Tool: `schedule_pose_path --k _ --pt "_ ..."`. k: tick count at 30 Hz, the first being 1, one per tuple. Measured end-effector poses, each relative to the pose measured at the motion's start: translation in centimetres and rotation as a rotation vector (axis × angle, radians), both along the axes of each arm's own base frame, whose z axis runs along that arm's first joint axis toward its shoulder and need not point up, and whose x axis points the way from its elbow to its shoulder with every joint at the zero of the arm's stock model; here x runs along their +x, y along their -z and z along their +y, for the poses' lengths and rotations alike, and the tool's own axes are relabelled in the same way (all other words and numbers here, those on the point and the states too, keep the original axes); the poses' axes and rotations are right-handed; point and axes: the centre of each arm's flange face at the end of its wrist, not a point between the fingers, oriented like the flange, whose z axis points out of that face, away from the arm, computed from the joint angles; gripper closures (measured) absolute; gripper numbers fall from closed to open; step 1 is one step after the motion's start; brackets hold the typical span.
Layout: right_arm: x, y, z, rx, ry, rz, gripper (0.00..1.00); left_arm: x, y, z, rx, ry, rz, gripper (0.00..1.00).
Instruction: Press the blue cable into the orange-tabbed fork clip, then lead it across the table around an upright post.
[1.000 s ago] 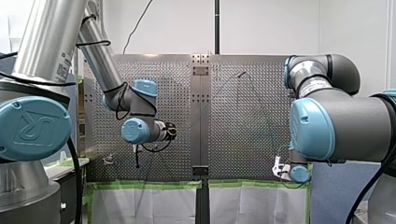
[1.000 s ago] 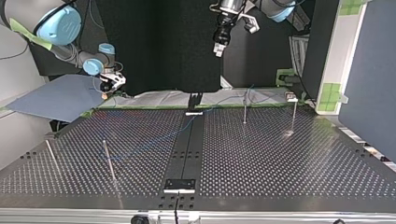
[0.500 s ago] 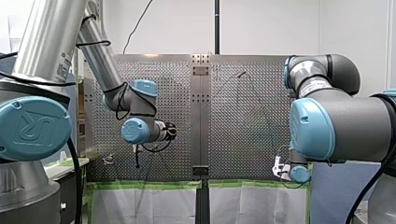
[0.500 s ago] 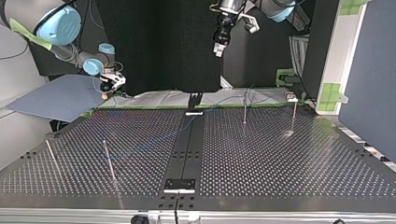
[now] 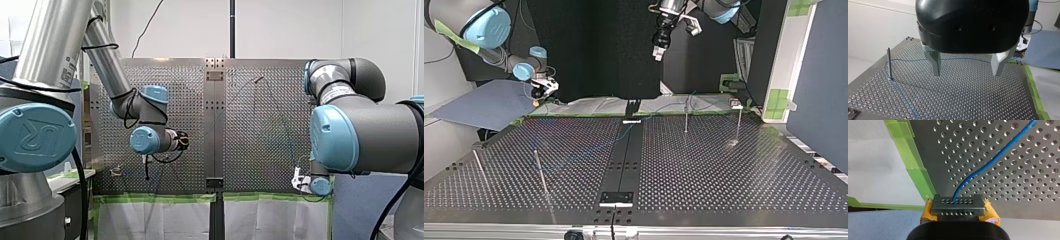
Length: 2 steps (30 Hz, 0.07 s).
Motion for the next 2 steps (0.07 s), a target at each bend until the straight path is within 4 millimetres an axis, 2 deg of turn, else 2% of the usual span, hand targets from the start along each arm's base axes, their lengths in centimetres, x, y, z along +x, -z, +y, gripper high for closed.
schedule_pose_path --k 2 --pt "0.00 0.00 0.00 0.000 0.000 0.000 1.00 0.00 0.00 0.00 0.000 0.000 0.000 0.00"
